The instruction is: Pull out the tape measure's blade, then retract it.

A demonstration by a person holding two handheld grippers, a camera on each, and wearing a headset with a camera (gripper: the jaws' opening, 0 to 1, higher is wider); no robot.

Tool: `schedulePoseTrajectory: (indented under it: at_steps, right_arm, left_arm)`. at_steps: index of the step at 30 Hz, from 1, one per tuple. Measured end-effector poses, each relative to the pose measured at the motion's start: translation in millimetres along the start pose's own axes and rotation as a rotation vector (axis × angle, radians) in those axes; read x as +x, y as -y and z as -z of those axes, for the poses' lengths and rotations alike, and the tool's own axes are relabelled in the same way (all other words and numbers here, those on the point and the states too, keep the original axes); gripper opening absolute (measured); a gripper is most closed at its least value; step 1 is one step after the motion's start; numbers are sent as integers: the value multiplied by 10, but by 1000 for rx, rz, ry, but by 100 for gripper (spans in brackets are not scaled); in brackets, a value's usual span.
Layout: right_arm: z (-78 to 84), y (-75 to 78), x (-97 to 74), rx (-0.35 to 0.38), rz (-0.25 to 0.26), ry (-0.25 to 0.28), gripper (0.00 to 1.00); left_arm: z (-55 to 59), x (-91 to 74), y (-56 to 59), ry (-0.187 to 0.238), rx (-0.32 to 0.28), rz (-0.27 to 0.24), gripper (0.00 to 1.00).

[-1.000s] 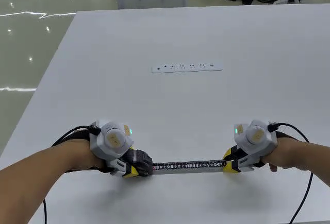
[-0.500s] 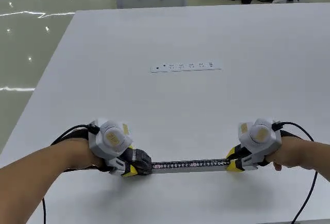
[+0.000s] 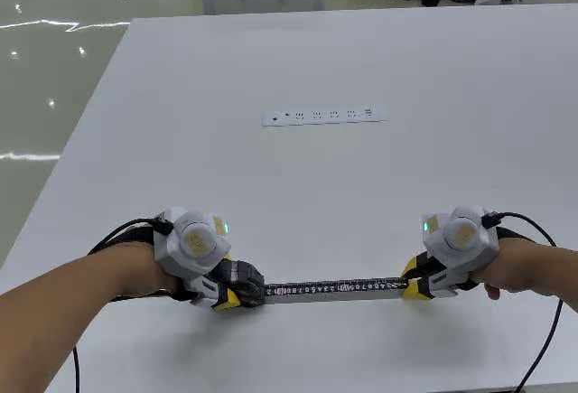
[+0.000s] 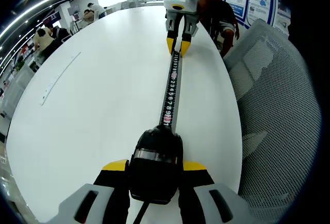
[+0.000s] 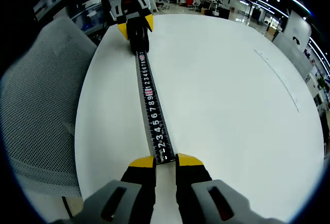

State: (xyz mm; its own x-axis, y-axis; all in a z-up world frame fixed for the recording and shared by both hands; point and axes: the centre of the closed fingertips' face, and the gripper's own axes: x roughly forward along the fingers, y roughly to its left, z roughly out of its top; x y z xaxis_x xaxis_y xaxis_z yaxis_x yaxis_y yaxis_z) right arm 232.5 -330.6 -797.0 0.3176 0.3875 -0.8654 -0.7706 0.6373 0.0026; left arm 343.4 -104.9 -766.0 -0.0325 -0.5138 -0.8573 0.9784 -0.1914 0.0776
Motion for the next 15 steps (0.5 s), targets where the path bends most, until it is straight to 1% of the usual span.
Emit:
schedulePoseTrajectory:
  at_steps: [15]
  right_arm:
    - [83,16,-49,12,7,-8,12]
  left_arm:
    - [-3,0,7,2,-3,-1,33]
